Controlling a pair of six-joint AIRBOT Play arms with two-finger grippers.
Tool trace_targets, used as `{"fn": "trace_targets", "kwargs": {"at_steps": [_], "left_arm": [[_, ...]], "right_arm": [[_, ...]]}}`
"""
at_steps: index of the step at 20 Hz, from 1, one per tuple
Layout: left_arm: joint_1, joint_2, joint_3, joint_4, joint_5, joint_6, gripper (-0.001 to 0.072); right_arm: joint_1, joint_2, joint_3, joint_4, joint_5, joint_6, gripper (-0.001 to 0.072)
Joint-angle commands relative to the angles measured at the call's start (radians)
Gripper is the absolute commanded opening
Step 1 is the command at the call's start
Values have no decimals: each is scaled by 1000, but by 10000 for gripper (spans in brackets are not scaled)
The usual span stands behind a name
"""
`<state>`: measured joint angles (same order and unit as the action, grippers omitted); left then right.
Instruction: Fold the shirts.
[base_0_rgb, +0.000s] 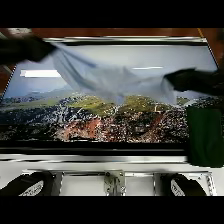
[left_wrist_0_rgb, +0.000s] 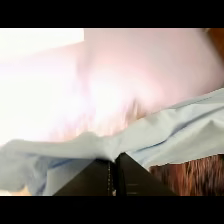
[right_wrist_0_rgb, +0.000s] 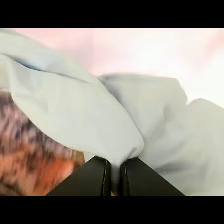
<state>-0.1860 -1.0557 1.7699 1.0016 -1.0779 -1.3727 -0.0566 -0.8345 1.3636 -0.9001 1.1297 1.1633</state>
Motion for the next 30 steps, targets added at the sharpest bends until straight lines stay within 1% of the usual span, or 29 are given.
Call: {"fn": "trace_targets", "kwargs": {"at_steps": [1, 3, 5, 7, 10, 11, 13, 15, 17, 18, 19, 20, 22, 25, 27, 30], "left_arm": [[1, 115, 289, 117, 5, -48, 34], [1, 165, 311, 207, 3, -123, 35], [1, 204, 288, 296, -19, -152, 35], [1, 215, 265, 351, -93, -166, 35], [1, 211, 192, 384, -276, -166, 35], [1, 211, 144, 391, -328, -167, 35], [0, 212, 26, 387, -405, -171, 35], [0, 219, -128, 386, -426, -179, 35], [0, 220, -283, 386, -421, -232, 35], [0, 219, -352, 381, -410, -242, 35], [1, 218, -423, 369, -380, -241, 35], [1, 213, -481, 359, -333, -242, 34], [1, 177, -561, 335, -220, -242, 34], [1, 53, -576, 295, -110, -241, 34], [1, -45, -576, 283, 6, -240, 35], [8, -182, -576, 281, 206, -243, 35]], "right_arm": [[0, 116, 241, -68, -40, 72, 75], [0, 142, 293, -108, -11, 148, 75], [0, 158, 299, -111, 67, 202, 75], [0, 156, 299, -136, 242, 240, 75], [0, 120, 296, -183, 569, 249, 75], [0, 110, 282, -183, 645, 252, 75], [0, 110, 201, -183, 713, 284, 75], [1, 111, 72, -179, 724, 316, 75], [17, 111, -98, -182, 697, 307, 75], [31, 110, -195, -185, 658, 288, 75], [44, 110, -284, -196, 594, 267, 75], [59, 107, -370, -227, 496, 246, 75], [71, 68, -476, -312, 293, 245, 75], [71, -79, -497, -390, 72, 246, 75], [71, -203, -497, -388, -62, 246, 75], [71, -384, -496, -333, -203, 248, 75]]}}
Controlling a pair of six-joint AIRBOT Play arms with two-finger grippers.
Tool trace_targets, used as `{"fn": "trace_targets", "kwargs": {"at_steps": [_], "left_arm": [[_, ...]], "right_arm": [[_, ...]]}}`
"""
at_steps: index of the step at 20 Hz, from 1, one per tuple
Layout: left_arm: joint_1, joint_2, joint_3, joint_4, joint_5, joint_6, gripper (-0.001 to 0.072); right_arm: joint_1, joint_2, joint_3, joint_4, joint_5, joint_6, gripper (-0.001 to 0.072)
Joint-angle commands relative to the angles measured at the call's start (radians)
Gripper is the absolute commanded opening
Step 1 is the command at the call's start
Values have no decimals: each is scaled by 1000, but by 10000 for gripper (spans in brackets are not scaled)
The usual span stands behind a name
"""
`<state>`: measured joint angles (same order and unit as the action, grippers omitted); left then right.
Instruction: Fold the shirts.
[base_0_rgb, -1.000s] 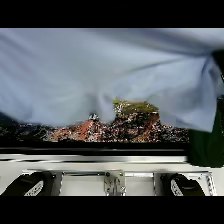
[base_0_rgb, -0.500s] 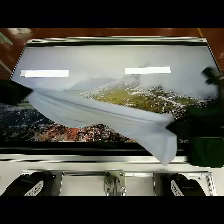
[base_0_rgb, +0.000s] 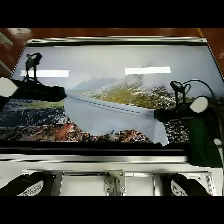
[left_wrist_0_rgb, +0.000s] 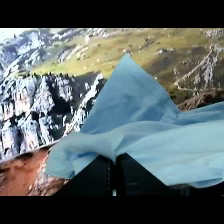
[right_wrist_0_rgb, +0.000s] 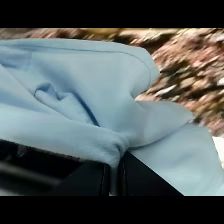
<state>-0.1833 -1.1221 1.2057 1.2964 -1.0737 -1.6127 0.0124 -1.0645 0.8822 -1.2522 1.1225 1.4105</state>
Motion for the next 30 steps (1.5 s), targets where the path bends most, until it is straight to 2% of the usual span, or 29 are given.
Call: {"fn": "trace_targets", "kwargs": {"at_steps": [1, 4, 5, 7, 8, 9, 10, 12, 13, 14, 16, 18, 20, 23, 26, 30], "left_arm": [[14, -152, -12, -15, 258, -5, 35], [36, -261, -12, -49, 343, -117, 36], [40, -294, -12, -89, 333, -144, 37], [39, -344, -12, -197, 295, -146, 63], [40, -356, -12, -234, 282, -146, 249], [43, -357, -11, -239, 275, -146, 627], [61, -354, 1, -239, 240, -143, 720], [139, -354, 71, -238, 86, -109, 720], [192, -354, 115, -239, -17, -76, 720], [239, -354, 150, -239, -115, -51, 720], [314, -351, 176, -239, -305, 22, 720], [335, -348, 135, -239, -440, 113, 718], [312, -340, 22, -253, -426, 136, 719], [234, -344, -205, -385, -267, 179, 720], [150, -352, -365, -583, -96, 272, 719], [55, -422, -397, -644, -23, 305, 719]], "right_arm": [[2, -204, -15, 59, -232, 7, 75], [2, -320, -15, 243, -321, 14, 83], [2, -342, -15, 304, -332, 14, 138], [2, -356, -15, 377, -338, 5, 389], [0, -346, -14, 403, -320, -15, 475], [-12, -330, -2, 408, -277, -40, 483], [-31, -311, 24, 398, -218, -67, 483], [-100, -261, 114, 312, -36, -96, 485], [-145, -230, 166, 221, 72, -97, 628], [-186, -203, 204, 113, 159, -97, 684], [-281, -147, 225, -92, 283, -89, 684], [-397, -120, 197, -130, 367, -79, 683], [-497, -109, 122, -11, 373, -80, 683], [-555, -110, 7, 134, 335, -89, 682], [-552, -110, -39, 161, 309, -89, 683], [-552, -110, -39, 161, 301, -89, 682]]}}
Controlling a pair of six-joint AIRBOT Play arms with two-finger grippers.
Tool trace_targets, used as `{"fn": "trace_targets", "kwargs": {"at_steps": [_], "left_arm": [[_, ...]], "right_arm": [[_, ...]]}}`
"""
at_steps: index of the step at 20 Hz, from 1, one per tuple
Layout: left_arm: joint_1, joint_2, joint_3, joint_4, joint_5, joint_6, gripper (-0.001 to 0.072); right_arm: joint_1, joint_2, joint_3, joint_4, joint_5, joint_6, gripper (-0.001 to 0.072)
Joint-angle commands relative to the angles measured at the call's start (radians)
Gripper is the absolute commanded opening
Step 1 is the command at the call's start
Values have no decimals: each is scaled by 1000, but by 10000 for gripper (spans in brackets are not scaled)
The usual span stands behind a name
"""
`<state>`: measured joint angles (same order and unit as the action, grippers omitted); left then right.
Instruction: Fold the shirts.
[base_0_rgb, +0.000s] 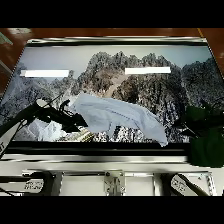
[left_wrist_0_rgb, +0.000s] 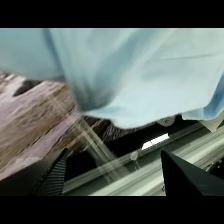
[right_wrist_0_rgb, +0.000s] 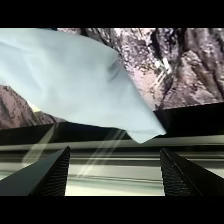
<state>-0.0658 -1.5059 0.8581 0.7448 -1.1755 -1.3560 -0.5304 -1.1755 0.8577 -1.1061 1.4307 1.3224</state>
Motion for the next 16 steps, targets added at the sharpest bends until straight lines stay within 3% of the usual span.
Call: {"fn": "trace_targets", "kwargs": {"at_steps": [1, 3, 6, 9, 10, 14, 16], "left_arm": [[-80, -56, -50, -114, 93, 58, 719], [-103, -85, -50, -155, 120, 63, 716], [-121, -92, -50, -222, 188, 70, 442], [-121, -92, -47, -277, 233, 70, 214], [-121, -91, -47, -278, 232, 78, 56], [-121, -66, -47, -277, 187, 166, 35], [-120, -42, -47, -277, 180, 167, 35]], "right_arm": [[-9, 1, -14, 15, -6, 0, 683], [-9, 1, -14, 15, -1, 0, 683], [-9, 1, -14, 14, 6, 0, 683], [-9, 1, -14, 7, 7, 0, 683], [-9, 1, -14, -4, 10, 1, 683], [-8, 1, -24, -64, 26, 5, 683], [-8, 1, -76, -68, 26, -6, 684]]}}
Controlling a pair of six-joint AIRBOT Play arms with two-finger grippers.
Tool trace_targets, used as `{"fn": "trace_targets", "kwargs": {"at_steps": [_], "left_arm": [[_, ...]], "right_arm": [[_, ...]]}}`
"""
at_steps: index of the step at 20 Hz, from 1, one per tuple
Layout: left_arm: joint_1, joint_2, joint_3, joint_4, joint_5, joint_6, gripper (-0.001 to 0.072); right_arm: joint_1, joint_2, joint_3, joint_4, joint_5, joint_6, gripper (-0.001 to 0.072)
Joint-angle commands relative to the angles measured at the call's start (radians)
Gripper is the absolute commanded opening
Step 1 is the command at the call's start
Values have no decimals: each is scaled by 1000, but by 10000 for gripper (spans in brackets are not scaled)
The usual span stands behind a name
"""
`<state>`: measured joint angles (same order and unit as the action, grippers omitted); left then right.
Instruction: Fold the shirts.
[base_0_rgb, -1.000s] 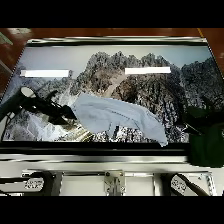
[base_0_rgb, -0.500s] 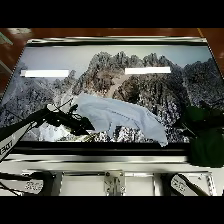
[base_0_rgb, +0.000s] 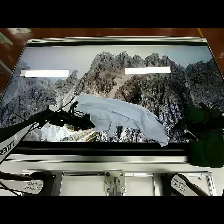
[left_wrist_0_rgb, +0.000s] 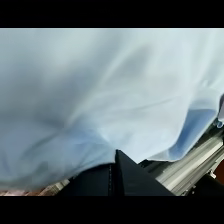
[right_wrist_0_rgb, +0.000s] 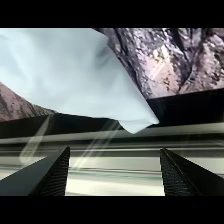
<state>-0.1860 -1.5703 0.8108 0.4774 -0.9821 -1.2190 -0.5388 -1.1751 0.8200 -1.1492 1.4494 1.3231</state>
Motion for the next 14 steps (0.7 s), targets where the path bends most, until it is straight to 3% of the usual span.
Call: {"fn": "trace_targets", "kwargs": {"at_steps": [1, 3, 9, 14], "left_arm": [[1, 32, 1, -9, -21, 30, 35], [12, 37, 1, -6, -46, 30, 35], [44, 70, 1, -6, -112, 48, 35], [44, 94, 1, -6, -111, 48, 36]], "right_arm": [[0, 1, -76, -5, 5, -34, 684], [0, 0, -159, 34, -18, -88, 684], [1, 0, -220, 31, -221, -78, 683], [1, -60, -220, 71, -256, -82, 683]]}}
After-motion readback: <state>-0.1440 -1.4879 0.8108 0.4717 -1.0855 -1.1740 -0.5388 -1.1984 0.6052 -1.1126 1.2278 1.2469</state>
